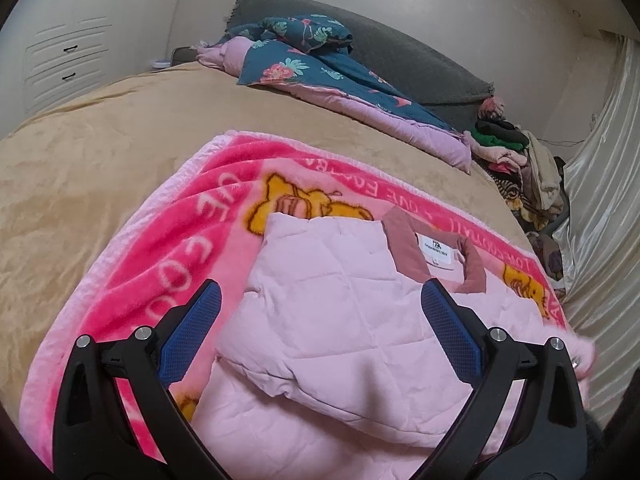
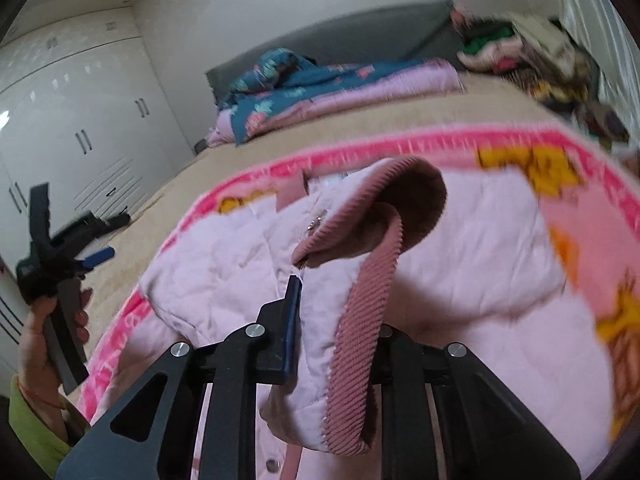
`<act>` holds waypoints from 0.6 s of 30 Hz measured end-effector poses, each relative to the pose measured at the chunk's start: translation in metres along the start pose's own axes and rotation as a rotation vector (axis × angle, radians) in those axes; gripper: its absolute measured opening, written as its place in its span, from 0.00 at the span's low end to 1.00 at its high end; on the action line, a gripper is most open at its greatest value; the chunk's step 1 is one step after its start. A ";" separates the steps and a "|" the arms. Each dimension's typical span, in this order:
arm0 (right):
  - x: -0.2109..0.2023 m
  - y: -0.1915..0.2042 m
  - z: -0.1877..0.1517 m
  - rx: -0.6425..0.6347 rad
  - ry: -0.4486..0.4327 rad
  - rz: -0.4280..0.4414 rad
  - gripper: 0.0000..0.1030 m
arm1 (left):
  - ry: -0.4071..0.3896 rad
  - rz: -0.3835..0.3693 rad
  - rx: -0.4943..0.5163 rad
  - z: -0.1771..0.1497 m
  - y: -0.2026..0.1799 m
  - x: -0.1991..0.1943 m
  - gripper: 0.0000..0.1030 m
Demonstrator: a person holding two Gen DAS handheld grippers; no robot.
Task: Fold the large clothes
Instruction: 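Fold the mauve trim over the jacket front and open the right tool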
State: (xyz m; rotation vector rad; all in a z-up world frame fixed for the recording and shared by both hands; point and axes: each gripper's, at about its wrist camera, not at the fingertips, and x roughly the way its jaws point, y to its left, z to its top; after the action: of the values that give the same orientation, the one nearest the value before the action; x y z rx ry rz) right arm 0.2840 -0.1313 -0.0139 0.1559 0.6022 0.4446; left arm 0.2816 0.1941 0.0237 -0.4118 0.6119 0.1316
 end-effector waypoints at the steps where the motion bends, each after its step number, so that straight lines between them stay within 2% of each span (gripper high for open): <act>1: -0.002 0.000 0.007 -0.020 -0.011 -0.001 0.17 | -0.003 0.001 0.003 0.000 -0.001 0.000 0.91; 7: -0.009 -0.002 0.051 -0.119 -0.067 -0.025 0.16 | 0.006 -0.017 0.028 0.001 -0.008 0.007 0.91; 9: -0.004 -0.009 0.061 -0.113 -0.070 -0.040 0.16 | 0.021 -0.023 0.052 -0.001 -0.013 0.013 0.91; 14: 0.010 -0.031 0.071 -0.087 -0.057 -0.070 0.16 | 0.036 -0.014 0.085 -0.007 -0.025 0.024 0.91; 18: 0.024 -0.044 0.065 -0.037 -0.037 -0.086 0.16 | 0.045 -0.017 0.131 -0.014 -0.039 0.033 0.91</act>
State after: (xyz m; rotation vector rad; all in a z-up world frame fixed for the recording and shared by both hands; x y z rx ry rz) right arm 0.3549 -0.1609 0.0149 0.1021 0.5622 0.3690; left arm 0.3100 0.1526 0.0072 -0.2936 0.6573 0.0660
